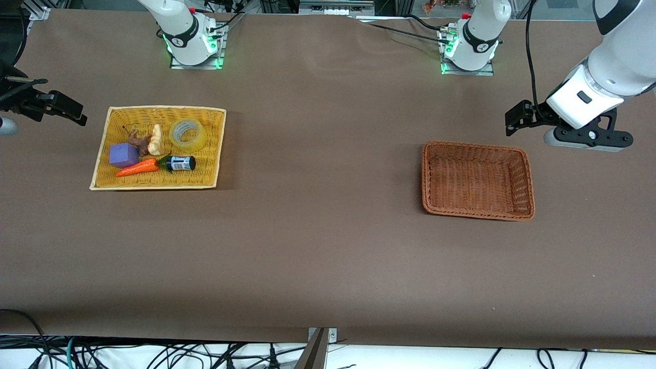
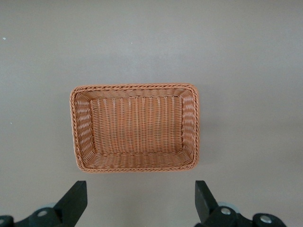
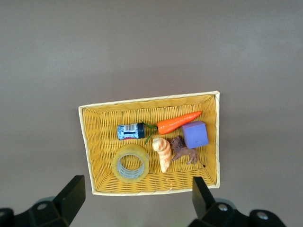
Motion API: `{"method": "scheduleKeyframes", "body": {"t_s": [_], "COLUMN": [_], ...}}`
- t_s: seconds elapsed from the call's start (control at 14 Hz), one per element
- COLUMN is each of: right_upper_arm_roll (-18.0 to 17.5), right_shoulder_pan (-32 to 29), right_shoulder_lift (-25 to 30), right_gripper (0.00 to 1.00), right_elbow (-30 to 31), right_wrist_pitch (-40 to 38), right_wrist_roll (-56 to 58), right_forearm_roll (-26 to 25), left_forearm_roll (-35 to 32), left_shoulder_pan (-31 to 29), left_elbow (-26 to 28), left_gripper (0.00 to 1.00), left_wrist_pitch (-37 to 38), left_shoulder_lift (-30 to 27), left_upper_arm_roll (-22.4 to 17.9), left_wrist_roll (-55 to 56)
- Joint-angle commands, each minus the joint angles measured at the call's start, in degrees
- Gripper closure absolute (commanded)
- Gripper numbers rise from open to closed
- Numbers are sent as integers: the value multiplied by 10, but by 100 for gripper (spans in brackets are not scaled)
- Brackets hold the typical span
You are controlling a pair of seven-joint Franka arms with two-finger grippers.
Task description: Transfer tape with both arms
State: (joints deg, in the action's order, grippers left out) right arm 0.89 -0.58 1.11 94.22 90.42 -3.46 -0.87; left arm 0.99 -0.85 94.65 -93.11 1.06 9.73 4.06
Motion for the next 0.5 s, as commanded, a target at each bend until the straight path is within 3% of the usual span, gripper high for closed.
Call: {"method": "scheduleKeyframes", "body": {"t_s": [0.0, 0.43], "right_upper_arm_roll": [-3, -4], "right_shoulder_pan": [-1, 0], "right_shoulder_lift": [-3, -4], "right_gripper": [0, 0], "right_elbow": [-11, -14], "right_wrist_pitch": [-9, -8], "right_wrist_roll": [-7, -1], "right_forearm_roll": [-1, -2], "left_forearm_roll": [2, 2], "left_shoulder_pan": [-1, -1], "left_elbow": [-17, -17], "left_gripper": [0, 0], "left_wrist_pitch": [13, 13], "left_shoulder_lift": [6, 6], "left_upper_arm_roll": [-1, -1], "left_wrist_roll": [-11, -11]}}
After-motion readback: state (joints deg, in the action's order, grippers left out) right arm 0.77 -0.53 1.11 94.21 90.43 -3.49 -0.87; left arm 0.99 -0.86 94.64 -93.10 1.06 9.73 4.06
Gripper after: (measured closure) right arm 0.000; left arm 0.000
